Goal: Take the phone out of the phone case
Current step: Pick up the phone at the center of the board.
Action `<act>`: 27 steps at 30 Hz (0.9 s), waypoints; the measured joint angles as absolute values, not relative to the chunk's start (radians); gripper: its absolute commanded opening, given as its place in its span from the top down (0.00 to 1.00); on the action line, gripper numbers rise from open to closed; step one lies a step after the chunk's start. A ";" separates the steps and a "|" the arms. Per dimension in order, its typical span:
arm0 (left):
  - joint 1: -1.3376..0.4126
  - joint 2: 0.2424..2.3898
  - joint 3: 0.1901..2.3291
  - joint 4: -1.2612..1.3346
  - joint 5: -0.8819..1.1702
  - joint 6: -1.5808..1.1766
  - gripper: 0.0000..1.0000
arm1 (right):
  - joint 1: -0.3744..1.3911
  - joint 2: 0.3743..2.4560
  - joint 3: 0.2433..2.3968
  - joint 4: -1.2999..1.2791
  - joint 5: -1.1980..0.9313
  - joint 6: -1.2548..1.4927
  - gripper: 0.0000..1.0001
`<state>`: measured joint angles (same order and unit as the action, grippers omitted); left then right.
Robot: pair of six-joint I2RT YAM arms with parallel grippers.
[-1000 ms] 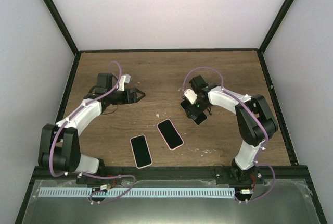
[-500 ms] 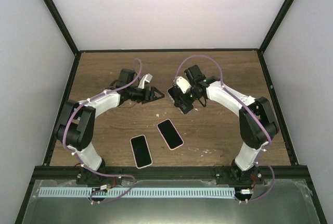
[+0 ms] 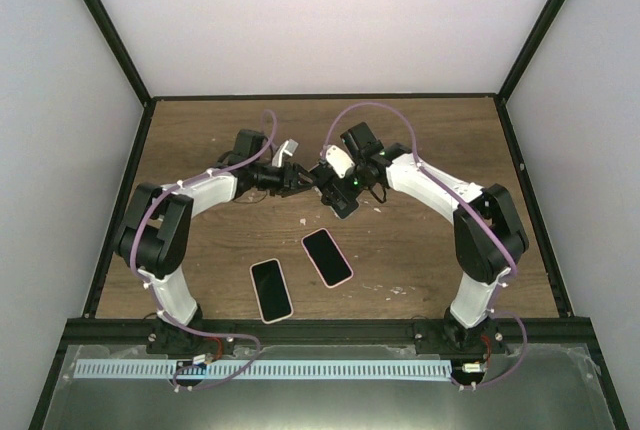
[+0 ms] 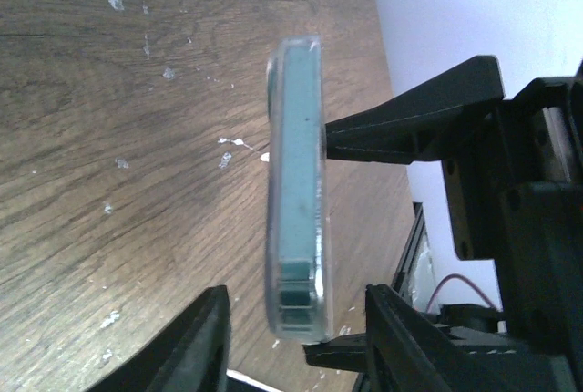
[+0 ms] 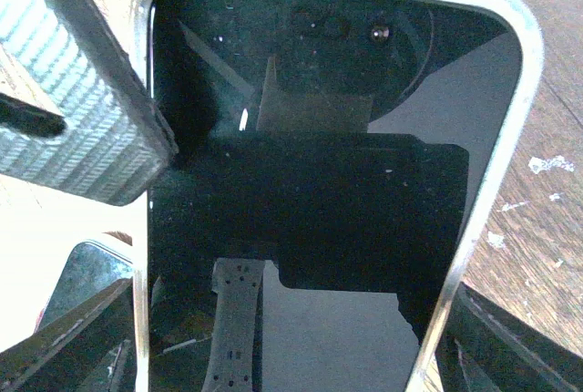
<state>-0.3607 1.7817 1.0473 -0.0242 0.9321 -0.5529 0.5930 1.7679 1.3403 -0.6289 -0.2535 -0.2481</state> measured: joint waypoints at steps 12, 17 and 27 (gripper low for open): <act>-0.360 1.805 1.111 -0.082 0.949 -0.522 1.00 | 0.593 1.776 1.351 -0.625 -0.237 -0.251 0.19; -0.360 1.803 1.135 -0.147 0.951 -0.461 1.00 | 0.576 1.766 1.351 -0.636 -0.287 -0.287 0.01; -0.354 1.716 1.164 -0.381 0.973 -0.182 1.00 | 0.392 1.629 1.404 -0.764 -0.627 -0.421 0.01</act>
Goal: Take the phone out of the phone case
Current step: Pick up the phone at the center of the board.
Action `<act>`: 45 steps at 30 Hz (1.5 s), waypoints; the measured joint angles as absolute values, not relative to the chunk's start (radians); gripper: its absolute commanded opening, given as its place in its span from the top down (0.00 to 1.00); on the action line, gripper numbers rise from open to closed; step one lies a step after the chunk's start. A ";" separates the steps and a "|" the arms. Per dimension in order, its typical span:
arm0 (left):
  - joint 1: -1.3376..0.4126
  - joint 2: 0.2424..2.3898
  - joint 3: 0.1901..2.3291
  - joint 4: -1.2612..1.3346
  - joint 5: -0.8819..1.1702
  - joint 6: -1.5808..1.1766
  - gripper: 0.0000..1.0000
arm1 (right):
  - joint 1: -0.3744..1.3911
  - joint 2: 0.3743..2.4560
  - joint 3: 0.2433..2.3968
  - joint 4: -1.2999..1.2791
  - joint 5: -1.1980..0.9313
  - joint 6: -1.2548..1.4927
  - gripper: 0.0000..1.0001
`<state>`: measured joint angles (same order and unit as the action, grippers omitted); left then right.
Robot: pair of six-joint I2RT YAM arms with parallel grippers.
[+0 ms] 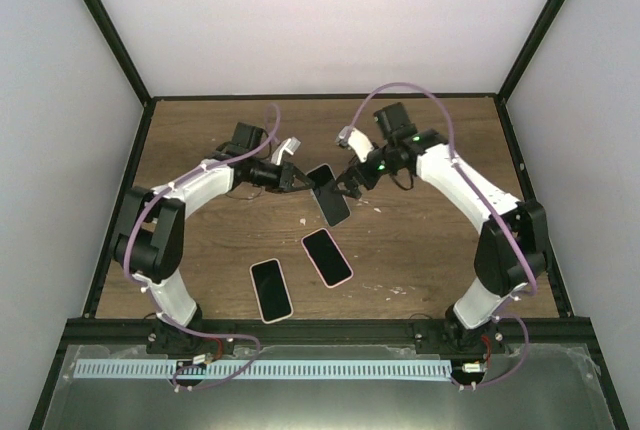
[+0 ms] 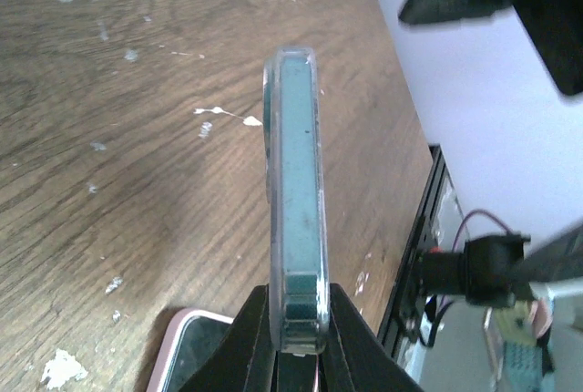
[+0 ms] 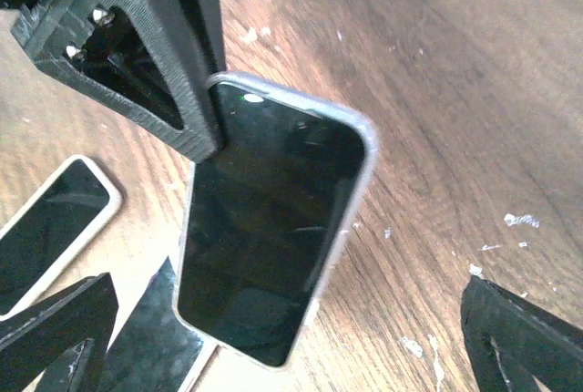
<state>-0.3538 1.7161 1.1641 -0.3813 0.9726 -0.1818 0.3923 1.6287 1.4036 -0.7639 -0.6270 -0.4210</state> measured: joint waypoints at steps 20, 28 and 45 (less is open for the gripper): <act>-0.450 1.563 1.279 -0.749 1.042 0.442 1.00 | 0.353 1.637 1.525 -1.146 -0.957 -0.789 0.25; -0.501 1.528 1.279 -0.791 1.005 0.520 1.00 | 0.437 1.650 1.524 -1.189 -0.920 -0.857 0.45; -0.529 1.523 1.273 -0.799 0.928 0.554 0.56 | 0.479 1.642 1.487 -1.216 -0.865 -0.923 0.99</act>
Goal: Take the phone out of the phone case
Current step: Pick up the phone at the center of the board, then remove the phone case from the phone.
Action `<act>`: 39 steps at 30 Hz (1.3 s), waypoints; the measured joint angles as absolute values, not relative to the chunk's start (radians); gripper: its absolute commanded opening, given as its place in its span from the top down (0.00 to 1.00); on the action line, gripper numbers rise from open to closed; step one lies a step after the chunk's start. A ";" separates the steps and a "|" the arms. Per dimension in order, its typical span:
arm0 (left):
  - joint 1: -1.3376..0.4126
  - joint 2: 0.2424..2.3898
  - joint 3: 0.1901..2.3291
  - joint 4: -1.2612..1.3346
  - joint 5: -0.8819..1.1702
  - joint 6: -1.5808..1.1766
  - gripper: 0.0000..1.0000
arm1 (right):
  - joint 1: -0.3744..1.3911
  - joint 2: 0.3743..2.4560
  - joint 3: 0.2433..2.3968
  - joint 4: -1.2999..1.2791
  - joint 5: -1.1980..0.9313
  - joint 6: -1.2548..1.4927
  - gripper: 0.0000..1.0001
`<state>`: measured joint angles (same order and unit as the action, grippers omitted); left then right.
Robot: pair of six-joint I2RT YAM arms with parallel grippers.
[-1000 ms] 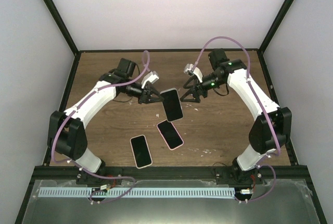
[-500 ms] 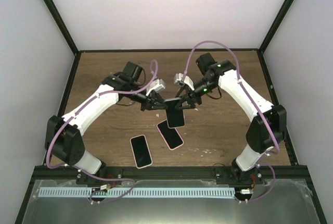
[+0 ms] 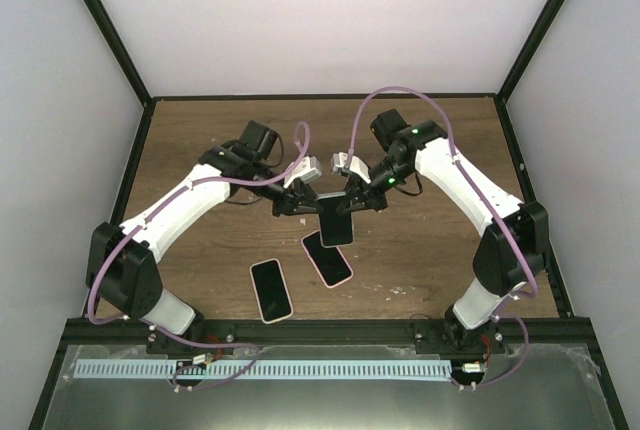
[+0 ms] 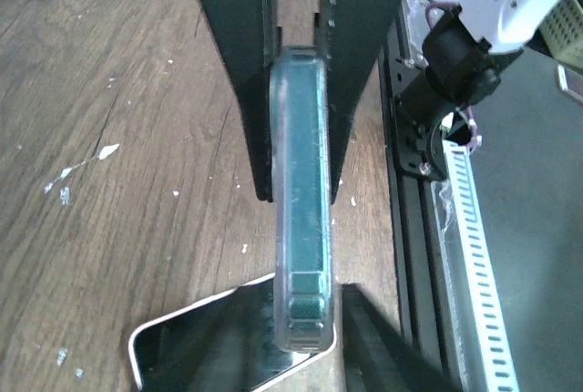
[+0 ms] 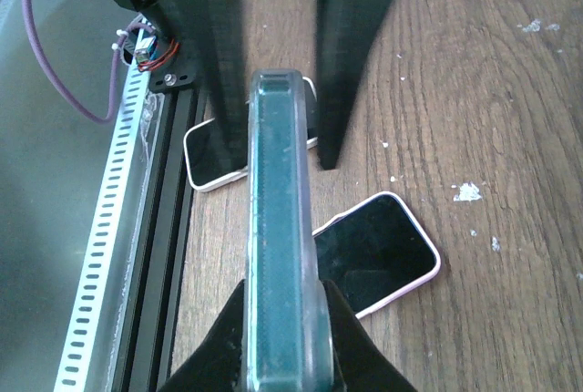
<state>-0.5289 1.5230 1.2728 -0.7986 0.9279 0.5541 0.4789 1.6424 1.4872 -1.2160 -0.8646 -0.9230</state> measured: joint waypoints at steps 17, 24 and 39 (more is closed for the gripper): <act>-0.266 1.364 1.180 -0.723 1.029 0.412 0.28 | 0.265 1.761 1.844 -1.282 -1.148 -0.761 0.99; -0.256 1.314 1.110 -0.605 1.105 0.262 0.29 | 0.207 1.768 1.873 -1.298 -1.318 -0.679 0.99; -0.348 1.307 1.095 -0.380 1.151 -0.006 0.35 | 0.213 1.722 1.782 -1.300 -1.422 -0.629 0.99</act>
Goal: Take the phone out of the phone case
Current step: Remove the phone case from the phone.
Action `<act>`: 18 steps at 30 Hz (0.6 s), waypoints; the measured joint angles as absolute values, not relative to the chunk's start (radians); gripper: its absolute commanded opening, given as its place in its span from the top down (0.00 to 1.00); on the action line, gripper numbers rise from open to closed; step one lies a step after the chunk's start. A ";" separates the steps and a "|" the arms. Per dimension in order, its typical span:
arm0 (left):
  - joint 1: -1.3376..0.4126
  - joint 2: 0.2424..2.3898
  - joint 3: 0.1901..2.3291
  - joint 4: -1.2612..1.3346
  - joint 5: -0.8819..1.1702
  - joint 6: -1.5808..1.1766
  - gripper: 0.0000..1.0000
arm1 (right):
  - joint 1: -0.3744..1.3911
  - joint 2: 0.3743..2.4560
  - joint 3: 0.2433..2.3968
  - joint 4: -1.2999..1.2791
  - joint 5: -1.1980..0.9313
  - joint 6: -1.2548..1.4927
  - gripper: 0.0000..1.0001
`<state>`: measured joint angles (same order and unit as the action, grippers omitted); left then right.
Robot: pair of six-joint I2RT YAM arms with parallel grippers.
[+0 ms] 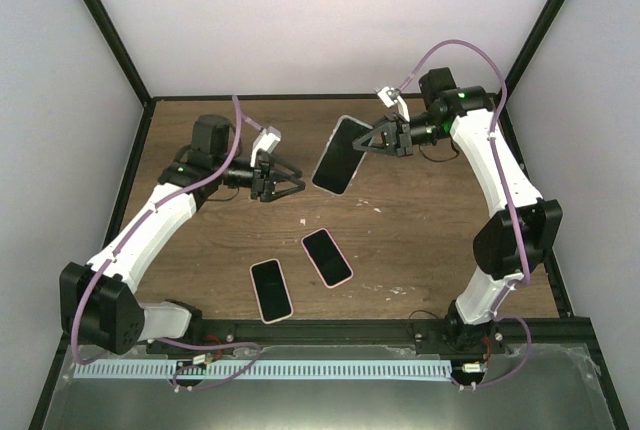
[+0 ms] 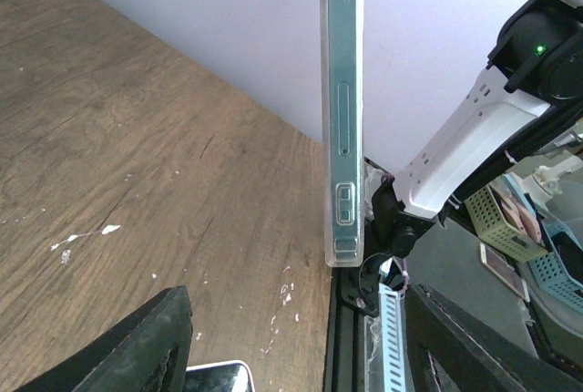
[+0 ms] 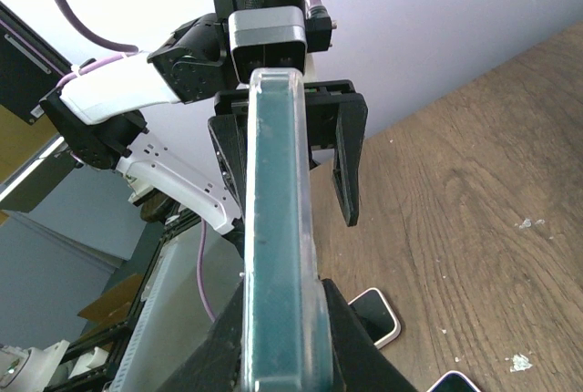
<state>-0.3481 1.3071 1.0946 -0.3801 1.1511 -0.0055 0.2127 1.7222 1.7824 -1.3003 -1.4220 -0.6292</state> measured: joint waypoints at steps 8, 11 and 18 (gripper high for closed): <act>-0.383 1.320 1.096 -0.368 1.112 -0.030 0.41 | 0.213 1.707 1.777 -1.298 -1.423 -0.627 0.99; -0.383 1.330 1.099 -0.362 1.093 -0.035 0.41 | 0.213 1.700 1.766 -1.299 -1.425 -0.628 0.99; -0.384 1.336 1.103 -0.358 1.110 -0.027 0.36 | 0.214 1.694 1.751 -1.298 -1.419 -0.628 0.99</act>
